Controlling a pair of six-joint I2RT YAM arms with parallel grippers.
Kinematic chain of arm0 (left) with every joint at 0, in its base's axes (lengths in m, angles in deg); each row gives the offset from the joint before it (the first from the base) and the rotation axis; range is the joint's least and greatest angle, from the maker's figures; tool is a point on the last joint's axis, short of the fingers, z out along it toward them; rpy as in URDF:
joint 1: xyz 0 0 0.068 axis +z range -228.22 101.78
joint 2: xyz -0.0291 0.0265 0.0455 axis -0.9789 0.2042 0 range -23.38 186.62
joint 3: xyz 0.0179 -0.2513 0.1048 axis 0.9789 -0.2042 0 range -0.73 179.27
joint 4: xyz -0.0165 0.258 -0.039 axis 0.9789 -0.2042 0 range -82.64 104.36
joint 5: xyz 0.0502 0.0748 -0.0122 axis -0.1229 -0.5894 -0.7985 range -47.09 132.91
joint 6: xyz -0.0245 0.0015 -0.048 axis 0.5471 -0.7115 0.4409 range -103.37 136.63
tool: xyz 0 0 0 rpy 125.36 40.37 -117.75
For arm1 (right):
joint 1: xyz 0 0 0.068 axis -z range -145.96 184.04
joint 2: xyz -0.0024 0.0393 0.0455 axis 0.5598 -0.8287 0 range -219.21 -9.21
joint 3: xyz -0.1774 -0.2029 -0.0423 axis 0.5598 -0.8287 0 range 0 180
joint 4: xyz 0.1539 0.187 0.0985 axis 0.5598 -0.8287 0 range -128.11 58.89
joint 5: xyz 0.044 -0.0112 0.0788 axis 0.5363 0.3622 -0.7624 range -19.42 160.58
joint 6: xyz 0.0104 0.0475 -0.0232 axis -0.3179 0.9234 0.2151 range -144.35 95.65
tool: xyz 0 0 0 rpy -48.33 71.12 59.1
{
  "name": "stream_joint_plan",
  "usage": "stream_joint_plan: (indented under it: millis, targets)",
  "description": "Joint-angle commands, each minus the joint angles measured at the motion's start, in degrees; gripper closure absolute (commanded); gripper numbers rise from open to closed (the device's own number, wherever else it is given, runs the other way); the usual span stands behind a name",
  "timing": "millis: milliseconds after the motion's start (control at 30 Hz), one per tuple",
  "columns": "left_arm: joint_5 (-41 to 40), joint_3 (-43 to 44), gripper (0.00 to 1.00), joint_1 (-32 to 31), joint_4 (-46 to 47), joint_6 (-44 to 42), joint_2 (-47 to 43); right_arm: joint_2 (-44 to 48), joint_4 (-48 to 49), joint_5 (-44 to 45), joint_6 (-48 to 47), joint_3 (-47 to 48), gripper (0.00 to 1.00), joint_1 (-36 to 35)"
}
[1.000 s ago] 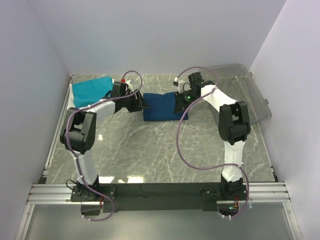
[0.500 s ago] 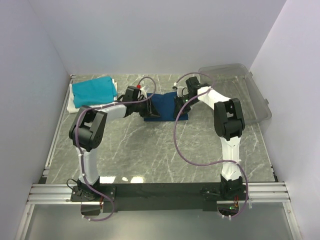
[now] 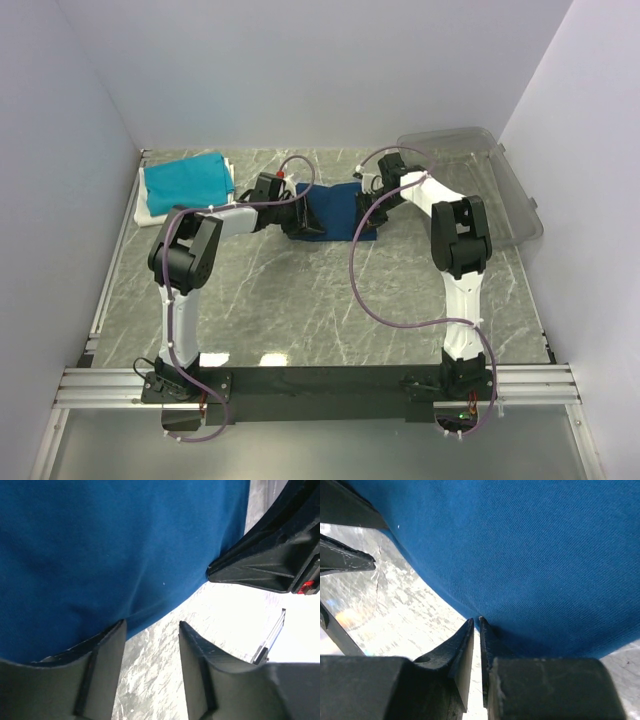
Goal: Fold and stack the t-shirts
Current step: Fold the tshirt
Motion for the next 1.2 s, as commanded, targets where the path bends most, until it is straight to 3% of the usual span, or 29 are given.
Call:
stream_joint_plan:
  millis: [0, 100, 333, 433, 600, 833, 1000, 1167]
  targets:
    - [-4.25, 1.05, 0.46, 0.48, 1.13, -3.33, -2.92, -0.68, -2.08, 2.29, -2.5, 2.24, 0.82, 1.37]
    - [-8.45, 0.52, 0.37, 0.49, 1.32, -5.6, -8.72, 3.01, -2.7, -0.97, -5.92, 2.59, 0.78, 1.98]
    - [-21.64, -1.41, 0.01, 2.5, -4.04, -6.07, -17.43, 11.63, -2.97, -1.77, -10.95, 3.21, 0.67, 2.6]
    - [-21.49, -1.59, 0.01, 5.3, -5.63, -3.69, -16.74, 14.27, -1.39, -1.86, -11.04, 1.63, 0.66, 2.77]
    - [-12.0, 1.48, 0.01, 9.18, -7.82, 2.46, -10.42, 17.08, 0.9, -1.95, -9.63, -2.23, 0.64, 3.21]
    - [-7.07, 8.42, 0.09, 9.1, -11.43, 3.43, -0.67, 19.28, 3.89, -2.3, -7.96, -6.72, 0.62, 3.92]
    - [-4.79, 11.06, 0.1, 8.22, -11.87, 3.35, 2.95, 19.29, 4.24, -2.21, -7.61, -7.6, 0.62, 4.27]
    - [-4.6, 17.56, 0.12, 6.38, -18.27, 1.68, 8.39, 19.02, 4.77, -2.74, -6.91, -7.95, 0.62, 4.71]
